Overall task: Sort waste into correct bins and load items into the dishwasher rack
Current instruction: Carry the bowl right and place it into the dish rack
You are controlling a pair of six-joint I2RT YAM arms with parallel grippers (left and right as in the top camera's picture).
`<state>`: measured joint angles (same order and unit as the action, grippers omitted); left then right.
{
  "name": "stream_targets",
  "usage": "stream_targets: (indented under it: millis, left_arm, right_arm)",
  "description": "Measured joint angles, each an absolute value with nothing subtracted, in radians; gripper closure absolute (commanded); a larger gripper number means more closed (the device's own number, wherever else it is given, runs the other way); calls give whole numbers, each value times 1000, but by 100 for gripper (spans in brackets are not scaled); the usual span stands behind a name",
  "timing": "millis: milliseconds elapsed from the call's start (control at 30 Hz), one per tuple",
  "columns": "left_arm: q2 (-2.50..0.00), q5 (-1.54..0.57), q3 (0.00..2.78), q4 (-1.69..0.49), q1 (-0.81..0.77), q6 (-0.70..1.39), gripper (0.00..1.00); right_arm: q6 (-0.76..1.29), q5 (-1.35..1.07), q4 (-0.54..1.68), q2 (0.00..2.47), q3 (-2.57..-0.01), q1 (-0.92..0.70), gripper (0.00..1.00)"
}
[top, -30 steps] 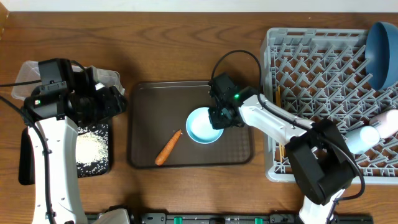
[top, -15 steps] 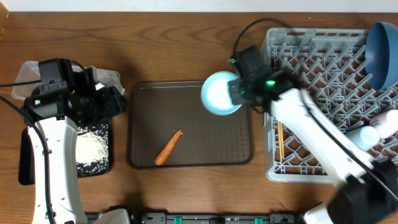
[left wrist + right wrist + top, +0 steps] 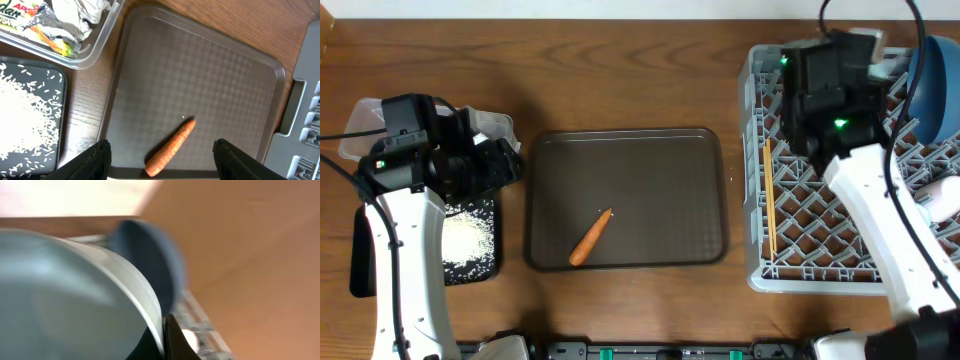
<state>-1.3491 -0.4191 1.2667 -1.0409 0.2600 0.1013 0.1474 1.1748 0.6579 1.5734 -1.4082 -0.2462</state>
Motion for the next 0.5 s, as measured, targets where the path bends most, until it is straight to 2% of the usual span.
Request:
stream_targets:
  millis: [167, 500]
  left_arm:
    - [-1349, -419, 1267, -1041, 260, 101, 32]
    - [-1349, -419, 1267, -1044, 260, 101, 32]
  right_arm:
    - [115, 1344, 588, 1701, -1408, -193, 99]
    - [-52, 1411, 379, 1876, -1408, -98, 99]
